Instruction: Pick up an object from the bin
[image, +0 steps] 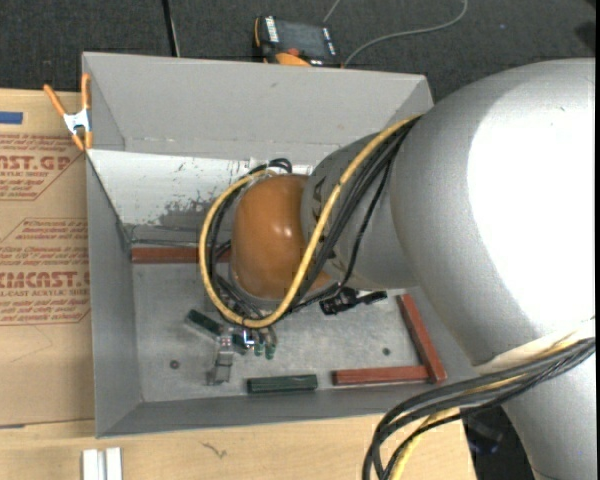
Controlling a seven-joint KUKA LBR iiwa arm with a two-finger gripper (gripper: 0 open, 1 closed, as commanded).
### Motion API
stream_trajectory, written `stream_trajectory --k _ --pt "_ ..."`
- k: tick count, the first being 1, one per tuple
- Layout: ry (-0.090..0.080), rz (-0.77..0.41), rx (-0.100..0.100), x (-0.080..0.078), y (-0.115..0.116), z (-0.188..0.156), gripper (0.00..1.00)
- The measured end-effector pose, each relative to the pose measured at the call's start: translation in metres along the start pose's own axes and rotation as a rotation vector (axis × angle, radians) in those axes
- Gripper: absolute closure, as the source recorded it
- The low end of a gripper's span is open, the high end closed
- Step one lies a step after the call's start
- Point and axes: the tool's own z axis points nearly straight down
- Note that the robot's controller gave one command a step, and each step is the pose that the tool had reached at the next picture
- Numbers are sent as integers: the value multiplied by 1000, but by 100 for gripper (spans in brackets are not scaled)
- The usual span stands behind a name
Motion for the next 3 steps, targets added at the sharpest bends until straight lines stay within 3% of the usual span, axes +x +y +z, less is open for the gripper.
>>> stream_trajectory --k 2,3 --pt "0 0 0 0 2 0 0" --pt "0 0 0 0 2 0 100"
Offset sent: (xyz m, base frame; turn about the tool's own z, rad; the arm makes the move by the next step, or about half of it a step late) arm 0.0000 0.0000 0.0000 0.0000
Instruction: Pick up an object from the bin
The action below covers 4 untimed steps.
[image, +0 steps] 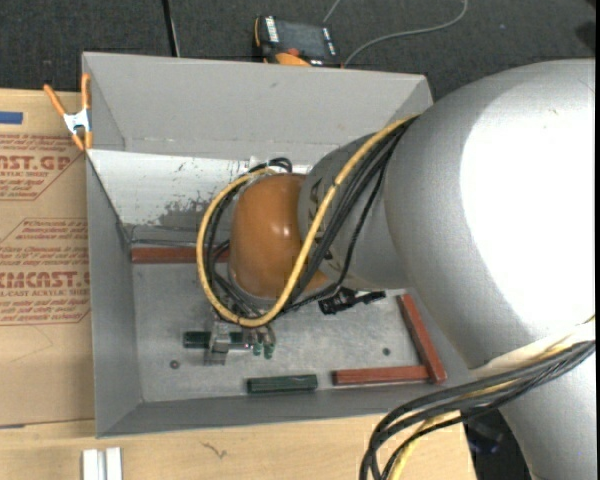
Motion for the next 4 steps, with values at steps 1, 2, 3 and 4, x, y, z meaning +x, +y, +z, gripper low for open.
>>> stream_trajectory --k 1,2,3,4 --pt "-3 0 -1 -1 1 -47 100" --pt "-1 0 0 -1 2 -61 100" --pt "1 0 0 -1 2 -62 100" --pt "-6 -1 -2 -2 4 -134 100"
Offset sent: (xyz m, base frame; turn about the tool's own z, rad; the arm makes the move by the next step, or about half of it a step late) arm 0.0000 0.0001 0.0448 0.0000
